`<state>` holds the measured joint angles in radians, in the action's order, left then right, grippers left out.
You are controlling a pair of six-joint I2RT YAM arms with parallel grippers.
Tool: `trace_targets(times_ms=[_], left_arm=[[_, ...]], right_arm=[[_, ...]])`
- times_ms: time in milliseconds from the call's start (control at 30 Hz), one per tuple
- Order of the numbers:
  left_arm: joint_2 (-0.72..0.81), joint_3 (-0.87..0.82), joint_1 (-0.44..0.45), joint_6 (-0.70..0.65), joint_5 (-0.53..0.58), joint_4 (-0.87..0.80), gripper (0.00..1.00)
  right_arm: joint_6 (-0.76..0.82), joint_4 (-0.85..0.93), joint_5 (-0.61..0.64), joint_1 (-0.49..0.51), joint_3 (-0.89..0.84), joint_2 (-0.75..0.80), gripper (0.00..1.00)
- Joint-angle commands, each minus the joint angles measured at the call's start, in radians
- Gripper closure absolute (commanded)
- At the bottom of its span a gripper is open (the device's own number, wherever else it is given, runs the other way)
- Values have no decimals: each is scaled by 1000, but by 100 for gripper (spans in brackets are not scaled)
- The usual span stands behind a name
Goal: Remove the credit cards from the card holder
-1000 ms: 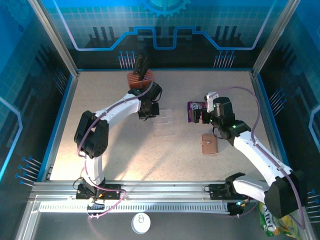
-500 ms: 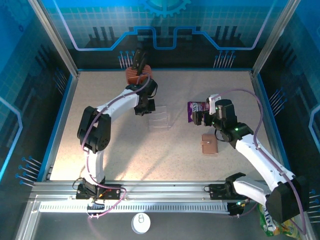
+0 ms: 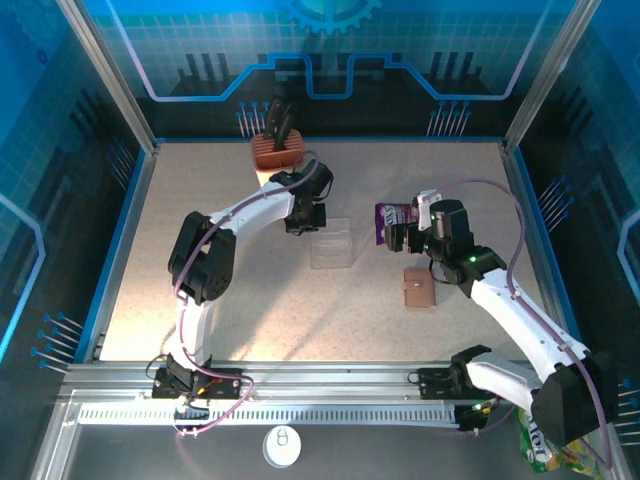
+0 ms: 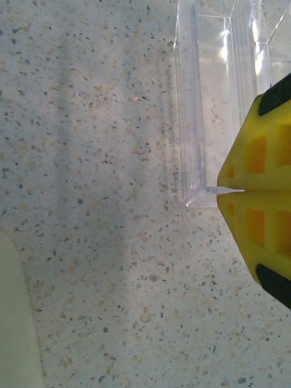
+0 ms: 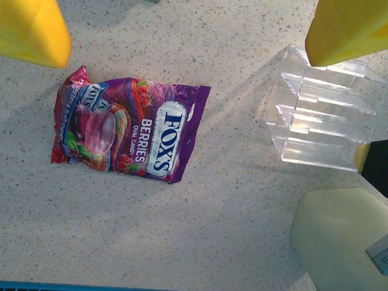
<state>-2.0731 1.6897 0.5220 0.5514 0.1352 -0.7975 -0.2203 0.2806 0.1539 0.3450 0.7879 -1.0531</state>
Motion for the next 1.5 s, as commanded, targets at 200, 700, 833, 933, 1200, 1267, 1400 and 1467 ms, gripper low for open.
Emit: trace_targets(times_ms=[200, 700, 833, 933, 1200, 1267, 1400, 1467], left_arm=[[-57, 78, -3, 7, 30, -22, 99], [-6, 50, -3, -5, 10, 25, 74], [28, 35, -2, -8, -9, 39, 72], [70, 4, -2, -16, -23, 69, 71], [209, -99, -2, -16, -50, 116, 68], [241, -130, -2, -13, -67, 139, 67], [314, -207, -2, -8, -105, 208, 65], [348, -241, -3, -9, -111, 231, 64]], right_arm=[[18, 7, 8, -27, 13, -4, 0], [21, 57, -31, -35, 52, -17, 0], [2, 112, -36, -37, 84, -47, 0], [-27, 189, -16, -43, 113, -68, 0], [-97, 329, -126, -77, 114, -171, 2], [-126, 367, -123, -76, 116, -212, 3], [-165, 420, -83, -76, 101, -275, 3], [-177, 441, -43, -77, 97, -294, 1]])
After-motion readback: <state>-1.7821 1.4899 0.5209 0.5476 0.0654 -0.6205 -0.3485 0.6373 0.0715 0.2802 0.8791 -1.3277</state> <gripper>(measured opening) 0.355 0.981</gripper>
